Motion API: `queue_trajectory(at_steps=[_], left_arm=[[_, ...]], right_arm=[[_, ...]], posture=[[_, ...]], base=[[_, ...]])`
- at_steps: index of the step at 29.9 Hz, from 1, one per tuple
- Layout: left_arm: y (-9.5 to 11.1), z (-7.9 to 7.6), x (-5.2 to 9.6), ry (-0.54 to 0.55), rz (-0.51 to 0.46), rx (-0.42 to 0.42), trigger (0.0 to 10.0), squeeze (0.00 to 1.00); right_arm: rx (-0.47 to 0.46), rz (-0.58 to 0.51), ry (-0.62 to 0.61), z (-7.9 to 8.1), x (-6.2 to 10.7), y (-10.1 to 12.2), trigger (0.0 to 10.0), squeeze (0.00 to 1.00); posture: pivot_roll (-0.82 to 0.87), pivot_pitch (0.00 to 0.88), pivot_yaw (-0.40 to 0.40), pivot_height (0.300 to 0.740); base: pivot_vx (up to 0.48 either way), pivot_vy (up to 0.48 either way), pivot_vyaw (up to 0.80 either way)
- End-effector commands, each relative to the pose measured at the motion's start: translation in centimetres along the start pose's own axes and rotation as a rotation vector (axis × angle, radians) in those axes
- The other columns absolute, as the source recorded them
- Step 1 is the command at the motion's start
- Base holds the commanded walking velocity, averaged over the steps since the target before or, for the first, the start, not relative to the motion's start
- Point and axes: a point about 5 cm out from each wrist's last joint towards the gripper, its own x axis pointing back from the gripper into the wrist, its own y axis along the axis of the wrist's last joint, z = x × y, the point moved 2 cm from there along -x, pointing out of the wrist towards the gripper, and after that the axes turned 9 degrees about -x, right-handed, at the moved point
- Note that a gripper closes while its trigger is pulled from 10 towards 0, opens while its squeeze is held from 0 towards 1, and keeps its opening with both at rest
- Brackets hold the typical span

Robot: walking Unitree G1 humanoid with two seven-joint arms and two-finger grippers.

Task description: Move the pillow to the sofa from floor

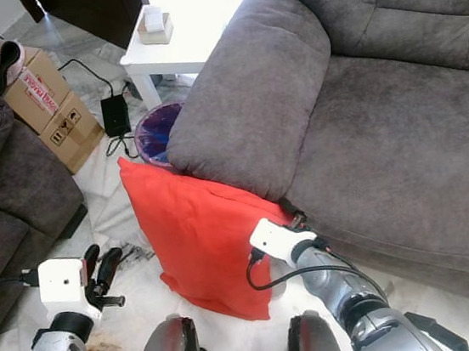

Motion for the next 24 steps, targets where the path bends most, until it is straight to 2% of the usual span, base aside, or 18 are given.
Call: queue_trajectory(at_steps=[1,8,14,18,24], left_arm=[[-0.4,0.4,0.4,0.006,0.025,-0.006,10.0,0.0],[-0.5,0.3,0.2,0.008,0.039,-0.004,10.0,0.0],[-0.5,0.4,0.2,0.009,0.039,-0.006,10.0,0.0],[-0.4,0.4,0.0,0.014,0.036,-0.005,10.0,0.0],[-0.3,0.3,-0.3,0.012,0.031,-0.005,10.0,0.0]], right_arm=[[-0.02,0.006,0.051,1.5,0.3,-0.3,0.0,0.0],[-0.03,0.007,0.077,2.5,0.5,-0.4,0.0,0.0],[-0.031,-0.001,0.07,2.1,0.2,0.0,0.0,0.0],[0.001,-0.02,0.077,2.2,0.1,0.5,0.0,0.0],[-0.019,-0.03,0.068,2.2,0.0,0.8,0.0,0.0]], posture=[[0.18,0.356,0.065,0.63],[0.18,0.353,0.064,0.63],[0.17,0.352,0.064,0.63],[0.18,0.344,0.062,0.63],[0.17,0.338,0.063,0.63]], base=[[0.0,0.0,0.0],[0.0,0.0,0.0],[0.0,0.0,0.0],[0.0,0.0,0.0],[0.0,0.0,0.0]])
